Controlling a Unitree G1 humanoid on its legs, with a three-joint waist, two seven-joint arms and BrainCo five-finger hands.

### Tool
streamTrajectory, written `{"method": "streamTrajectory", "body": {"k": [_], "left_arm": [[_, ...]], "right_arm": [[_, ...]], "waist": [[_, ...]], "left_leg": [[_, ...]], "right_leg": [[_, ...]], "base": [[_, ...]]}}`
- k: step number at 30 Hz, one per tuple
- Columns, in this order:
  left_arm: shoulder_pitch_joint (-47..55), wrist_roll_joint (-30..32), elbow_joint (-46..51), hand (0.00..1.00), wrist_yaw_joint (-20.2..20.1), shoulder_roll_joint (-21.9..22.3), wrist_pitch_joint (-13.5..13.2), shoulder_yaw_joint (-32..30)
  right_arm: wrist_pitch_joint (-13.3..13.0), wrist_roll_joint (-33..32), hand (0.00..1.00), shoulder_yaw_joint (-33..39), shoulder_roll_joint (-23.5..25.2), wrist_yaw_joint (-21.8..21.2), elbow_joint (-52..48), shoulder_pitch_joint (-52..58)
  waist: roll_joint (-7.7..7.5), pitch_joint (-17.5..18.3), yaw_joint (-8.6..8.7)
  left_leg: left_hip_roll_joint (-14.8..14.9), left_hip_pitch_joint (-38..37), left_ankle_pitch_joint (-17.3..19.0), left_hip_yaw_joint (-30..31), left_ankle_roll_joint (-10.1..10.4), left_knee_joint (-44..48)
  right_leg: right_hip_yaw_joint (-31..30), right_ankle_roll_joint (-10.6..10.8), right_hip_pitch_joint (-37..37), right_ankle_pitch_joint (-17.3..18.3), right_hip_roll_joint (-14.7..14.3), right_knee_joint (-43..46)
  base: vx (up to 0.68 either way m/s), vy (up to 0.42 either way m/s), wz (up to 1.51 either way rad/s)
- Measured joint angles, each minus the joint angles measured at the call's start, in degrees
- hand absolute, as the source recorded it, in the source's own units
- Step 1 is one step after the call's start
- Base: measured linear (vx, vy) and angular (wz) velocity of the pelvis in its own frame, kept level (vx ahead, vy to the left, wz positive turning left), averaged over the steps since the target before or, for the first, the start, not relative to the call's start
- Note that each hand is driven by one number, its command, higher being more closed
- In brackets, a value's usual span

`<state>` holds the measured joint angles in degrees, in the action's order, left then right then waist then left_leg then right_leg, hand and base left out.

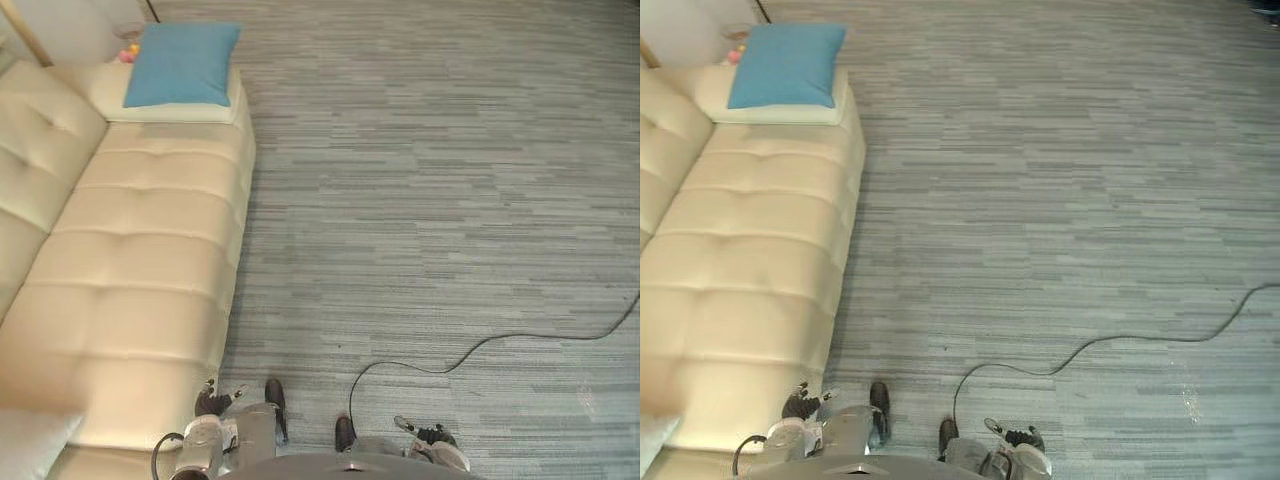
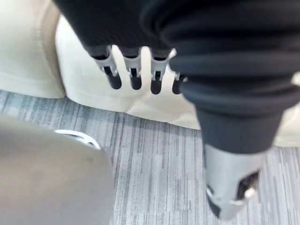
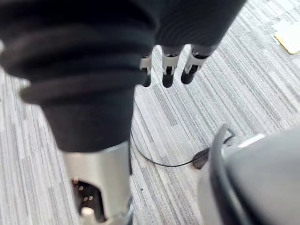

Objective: Pick up cushions and gather them together orderly.

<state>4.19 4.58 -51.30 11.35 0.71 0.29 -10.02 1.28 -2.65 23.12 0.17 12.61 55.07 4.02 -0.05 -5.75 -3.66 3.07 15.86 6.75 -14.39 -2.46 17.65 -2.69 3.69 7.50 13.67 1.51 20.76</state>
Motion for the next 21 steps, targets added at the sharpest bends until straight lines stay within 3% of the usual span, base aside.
{"method": "streamTrajectory", "body": {"k": [1,2,4,5,6,8,10,11,12,13,15,16,17,19,20,21], "left_arm": [[0.00,0.00,-0.82,0.00,0.07,-0.65,0.00,0.11],[0.01,0.00,-1.28,0.00,0.39,-1.19,0.02,0.56],[0.08,0.01,-2.19,0.00,0.86,-2.58,0.28,2.79],[0.08,0.01,-2.26,0.00,0.93,-2.84,0.47,3.23],[0.00,0.00,-2.34,0.00,1.00,-2.95,0.84,3.45],[-0.17,-0.02,-3.06,0.00,1.03,-2.92,0.92,3.97],[-0.50,-0.08,-3.54,0.00,1.08,-2.94,0.93,3.90],[-0.78,-0.24,-3.59,0.00,1.05,-2.89,0.93,3.92],[-1.25,-0.38,-3.82,0.00,1.01,-2.73,0.93,3.92],[-1.52,-0.38,-3.94,0.00,1.00,-2.68,0.93,3.93],[-2.22,-0.33,-4.13,0.00,0.93,-2.62,0.92,3.86],[-2.47,-0.29,-4.66,0.00,0.88,-2.54,0.92,3.47],[-2.43,-0.24,-5.08,0.00,0.87,-2.37,0.92,3.21],[-1.91,0.08,-5.65,0.00,0.79,-0.60,0.95,1.56],[-1.69,0.09,-5.55,0.00,0.81,0.59,0.95,1.15],[-1.42,0.08,-5.43,0.00,0.77,0.90,0.95,1.15]], "right_arm": [[0.04,0.44,0.00,-0.20,0.30,-0.06,0.23,-0.20],[0.01,0.82,0.00,-0.44,0.23,-0.18,0.37,-0.59],[-0.23,0.83,0.00,-0.52,0.23,-0.66,0.38,-0.88],[-0.33,0.84,0.00,-0.56,0.19,-0.97,0.38,-0.92],[-0.32,0.85,0.00,-0.59,-0.04,-1.36,0.40,-1.45],[-0.39,0.84,0.00,-2.23,-0.99,-1.41,0.46,-2.58],[-0.60,0.80,0.00,-2.64,-1.05,-1.49,0.23,-3.31],[-1.05,0.75,0.00,-2.63,-0.88,-1.61,-0.09,-3.85],[-1.11,0.74,0.00,-2.61,-0.75,-1.69,-0.14,-4.22],[-1.14,0.74,0.00,-2.59,-0.66,-1.71,-0.12,-4.38],[-1.07,0.75,0.00,-2.27,-0.40,-1.82,-0.12,-4.60],[-1.07,0.71,0.00,-1.58,-0.32,-1.90,-0.19,-4.54],[-1.03,0.75,0.00,-1.12,-0.36,-1.92,-0.22,-4.56],[-1.03,0.81,0.00,0.25,-1.15,-1.93,-1.28,-4.28],[-1.06,0.80,0.00,1.39,-1.31,-1.95,-2.46,-4.13],[-1.05,0.77,0.00,2.06,-1.37,-1.97,-2.60,-4.12]], "waist": [[-0.94,0.59,0.09],[-1.09,0.68,0.52],[-1.20,0.61,1.11],[-0.86,0.20,1.24],[-1.10,-0.33,1.39],[0.65,-1.92,1.98],[0.78,-2.12,3.01],[0.92,-2.46,3.60],[0.93,-2.67,4.08],[0.84,-2.89,4.20],[-0.87,-3.67,4.61],[-1.63,-4.30,4.95],[-1.40,-4.61,5.01],[0.25,-4.75,4.95],[2.27,-4.75,5.02],[3.37,-4.22,5.41]], "left_leg": [[-1.12,-1.44,1.44,-1.39,-0.16,0.03],[-1.80,-3.52,2.71,-2.10,-1.31,0.52],[-2.81,-7.93,5.15,-2.50,-2.38,0.67],[-3.24,-9.94,5.88,-2.42,-2.77,0.10],[-3.81,-14.20,6.39,-2.29,-3.19,-2.33],[-3.45,-20.65,6.48,-2.13,-3.29,-7.10],[-2.95,-23.68,6.69,-1.77,-2.94,-9.79],[-1.89,-25.25,7.34,-1.38,-1.91,-10.77],[-0.78,-26.41,8.29,-0.61,-0.80,-11.29],[-0.44,-27.05,8.68,-0.13,-0.38,-11.55],[-0.75,-29.99,10.08,2.11,1.25,-13.54],[-1.09,-31.89,11.56,3.79,1.84,-13.83],[-0.59,-33.30,12.52,4.62,1.87,-13.81],[1.64,-34.77,12.39,7.60,1.66,-10.57],[3.83,-32.90,11.68,9.65,2.43,-4.15],[5.49,-29.10,10.21,11.58,4.70,4.09]], "right_leg": [[-0.29,3.36,2.23,1.88,1.60,7.95],[-0.35,5.47,3.99,1.17,2.27,16.71],[1.06,7.79,5.42,-2.71,3.28,28.76],[2.89,6.81,5.76,-2.97,4.02,32.18],[6.77,3.41,6.27,-0.99,5.63,36.27],[12.64,-0.55,7.78,2.91,5.94,35.15],[15.95,-1.98,10.52,4.16,5.63,30.05],[16.40,-2.42,13.08,3.89,4.01,23.03],[15.83,-1.88,15.09,0.52,2.40,12.73],[15.60,-1.62,15.51,-1.60,2.07,8.34],[12.97,0.18,16.50,-10.96,2.92,-7.81],[11.59,0.61,16.75,-13.63,4.08,-9.81],[11.50,0.38,16.74,-16.98,4.03,-7.70],[11.57,-2.50,17.90,-16.87,3.23,1.83],[13.29,-4.09,17.30,-12.85,2.50,5.02],[14.92,-4.36,16.22,-10.80,2.04,5.62]], "base": [[0.38,0.253,-0.51],[0.31,0.167,-0.30],[0.47,0.158,-0.07],[0.54,0.114,-0.03],[0.43,0.051,-0.12],[0.41,0.022,-0.13],[0.31,-0.019,0.04],[0.37,-0.098,0.23],[0.47,-0.135,0.29],[0.41,-0.150,0.41],[0.43,-0.213,0.59],[0.39,-0.211,0.64],[0.54,-0.252,0.66],[0.60,-0.290,0.41],[0.53,-0.316,0.27],[0.55,-0.320,0.30]]}}
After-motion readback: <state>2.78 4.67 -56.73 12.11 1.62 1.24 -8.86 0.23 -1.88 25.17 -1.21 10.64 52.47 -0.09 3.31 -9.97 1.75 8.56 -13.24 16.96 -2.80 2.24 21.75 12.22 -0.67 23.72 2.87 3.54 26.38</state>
